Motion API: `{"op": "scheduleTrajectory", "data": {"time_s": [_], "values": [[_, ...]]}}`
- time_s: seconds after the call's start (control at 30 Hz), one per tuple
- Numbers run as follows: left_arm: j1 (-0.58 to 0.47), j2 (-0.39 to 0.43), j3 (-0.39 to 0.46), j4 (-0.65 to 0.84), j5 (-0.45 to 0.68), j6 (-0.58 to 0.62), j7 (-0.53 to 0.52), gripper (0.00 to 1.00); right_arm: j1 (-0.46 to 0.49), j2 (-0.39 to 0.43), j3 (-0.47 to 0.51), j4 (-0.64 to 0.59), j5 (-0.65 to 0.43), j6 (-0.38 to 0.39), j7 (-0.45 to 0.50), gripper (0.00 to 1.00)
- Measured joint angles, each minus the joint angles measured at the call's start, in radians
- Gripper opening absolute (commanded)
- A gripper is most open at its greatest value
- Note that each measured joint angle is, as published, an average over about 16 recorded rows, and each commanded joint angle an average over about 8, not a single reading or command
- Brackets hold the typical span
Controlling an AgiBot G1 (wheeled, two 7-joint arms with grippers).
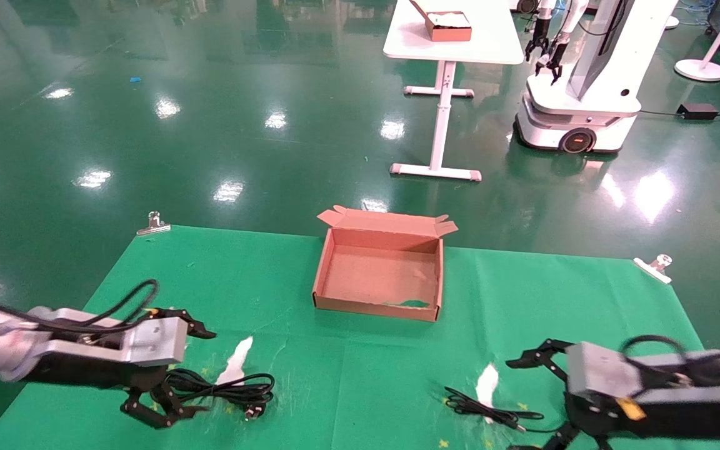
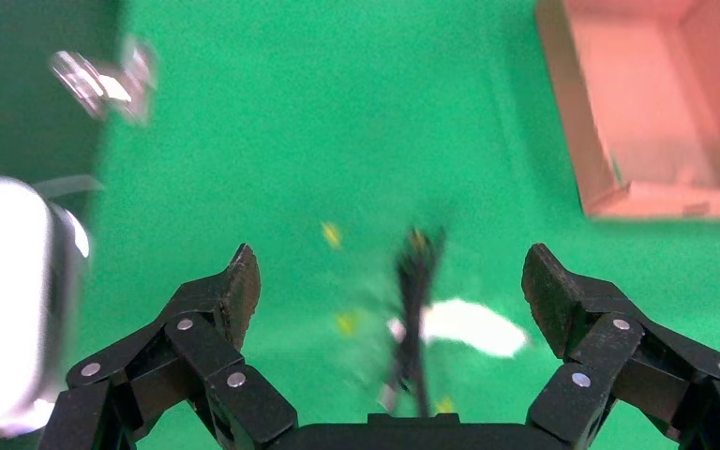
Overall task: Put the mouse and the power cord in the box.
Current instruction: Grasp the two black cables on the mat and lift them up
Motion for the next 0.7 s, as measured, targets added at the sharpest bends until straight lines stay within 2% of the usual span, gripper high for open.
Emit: {"op": "scheduleTrajectory", "data": {"time_s": [0.13, 0.3, 0.7], "values": [[-0.042, 0.072, 0.046, 0.140, 0.096, -0.056, 0.082, 1.00, 0.052, -0.069, -0.045, -0.133, -0.097, 0.044, -0.089, 1.00], [-0.072, 0.146, 0.080, 0.293, 0.161, -0.120, 0.175, 1.00, 0.097, -0.145, -0.081, -0.288, -0.169, 0.096, -0.183, 1.00], [-0.101, 0.229, 0.102, 0.514, 0.201, -0.228, 0.335, 1.00, 0.159, -0.234, -0.106, -0.520, -0.220, 0.167, -0.338, 1.00]]}}
